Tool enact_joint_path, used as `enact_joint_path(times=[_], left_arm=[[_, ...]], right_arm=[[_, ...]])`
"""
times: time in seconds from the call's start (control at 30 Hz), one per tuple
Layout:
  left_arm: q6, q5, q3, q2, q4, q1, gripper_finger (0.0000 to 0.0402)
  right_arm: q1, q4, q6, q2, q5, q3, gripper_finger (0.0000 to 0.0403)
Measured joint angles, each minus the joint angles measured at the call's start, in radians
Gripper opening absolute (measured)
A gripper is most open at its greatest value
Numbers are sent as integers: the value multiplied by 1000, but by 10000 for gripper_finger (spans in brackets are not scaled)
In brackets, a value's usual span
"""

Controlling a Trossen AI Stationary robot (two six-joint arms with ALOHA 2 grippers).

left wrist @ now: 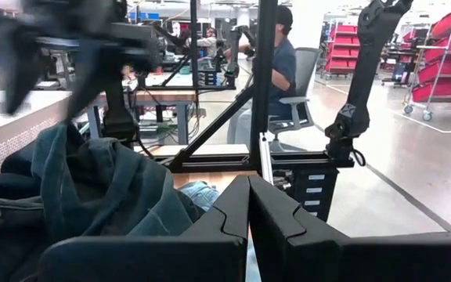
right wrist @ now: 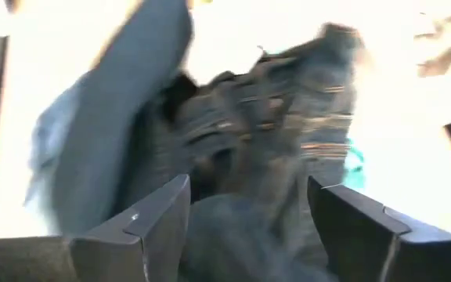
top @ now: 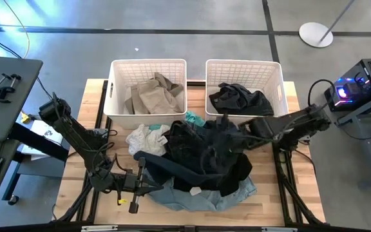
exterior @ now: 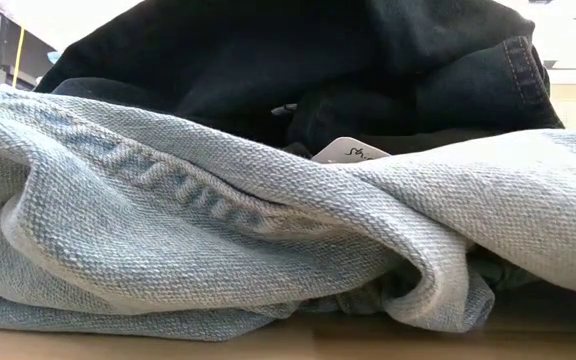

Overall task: Sort clothes
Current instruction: Put the dark blue pants into the right white laundry bin

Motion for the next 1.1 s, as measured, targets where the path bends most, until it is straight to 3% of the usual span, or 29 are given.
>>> enact_joint_path(times=[0.2,0.33,0.57,0.73,1.0,1.1], left_arm=[[0,1,0,0,-5,0,0],[0,1,0,0,-11,0,0],[-27,2,0,0,-28,0,0],[-45,2,0,0,-32,0,0],[-44,2,0,0,-32,0,0],[-44,0,0,0,-32,0,0]], right_arm=[[-125,77,-26,54,-147,-111,290],[-185,92,-31,113,-178,-197,327],[-207,230,32,227,-233,-372,328],[-167,379,49,286,-242,-448,264],[-112,383,71,260,-189,-397,45],[-91,384,71,210,-136,-338,43]])
